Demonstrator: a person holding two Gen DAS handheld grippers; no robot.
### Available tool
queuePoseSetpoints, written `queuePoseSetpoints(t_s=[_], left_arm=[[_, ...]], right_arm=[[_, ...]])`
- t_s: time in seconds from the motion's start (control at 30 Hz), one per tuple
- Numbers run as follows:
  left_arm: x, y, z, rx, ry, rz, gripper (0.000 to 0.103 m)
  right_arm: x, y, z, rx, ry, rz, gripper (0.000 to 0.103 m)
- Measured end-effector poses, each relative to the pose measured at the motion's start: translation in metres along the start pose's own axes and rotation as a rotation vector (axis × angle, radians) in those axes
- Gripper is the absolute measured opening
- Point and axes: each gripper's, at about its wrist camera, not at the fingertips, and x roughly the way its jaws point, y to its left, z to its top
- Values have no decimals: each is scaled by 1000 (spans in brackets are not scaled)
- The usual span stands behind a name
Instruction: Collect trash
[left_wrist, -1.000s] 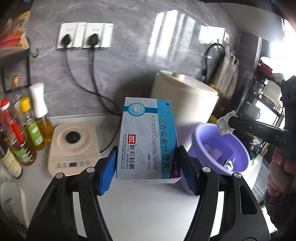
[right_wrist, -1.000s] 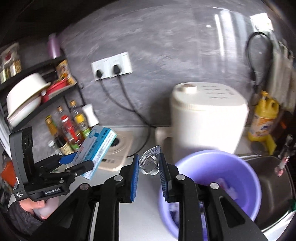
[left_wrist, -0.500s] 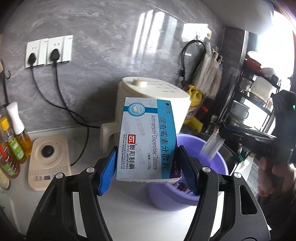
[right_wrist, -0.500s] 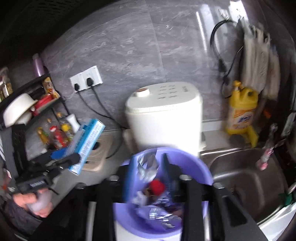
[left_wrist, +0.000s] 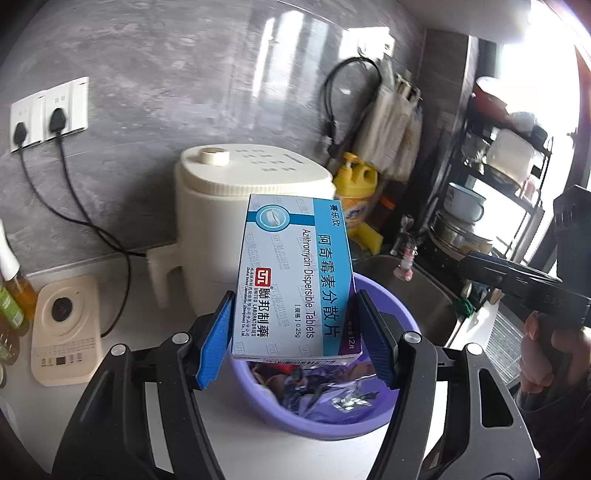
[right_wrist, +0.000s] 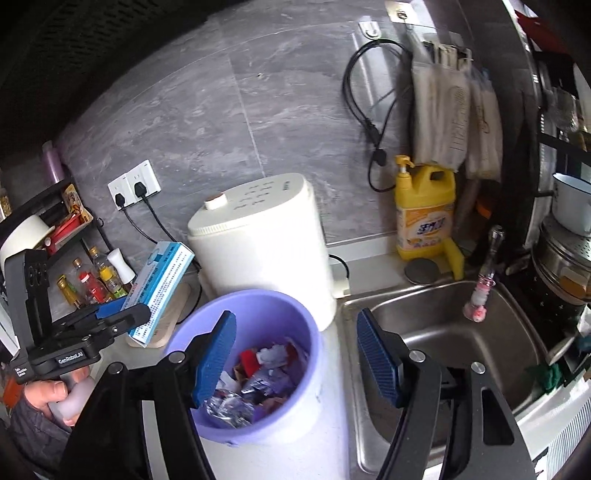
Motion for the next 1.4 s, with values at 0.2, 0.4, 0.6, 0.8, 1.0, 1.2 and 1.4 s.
queuePoseSetpoints(t_s=[0.2,0.4,0.6,0.8,1.0,1.2,1.4], left_arm=[[19,-18,-3,49,21,80,88],[8,4,-10,-90,25,216,94],[-19,14,-10,-133,33,318,96],[-55,19,-8,-149,0,365,97],[-92,33,-7,-168,-27,387,97],[-135,43,-3,-144,-54,384,97],[-178,58,-9,-127,-97,370,97]], right_arm=[[-7,-21,-6,4,13,7,72],[-8,-35,-7,-12,22,66,79],[4,-39,-3,-18,42,131,95],[14,-28,3,-20,66,175,95],[10,-2,10,-49,57,196,95],[-7,25,14,-26,30,187,95],[-32,61,16,-31,-22,149,95]])
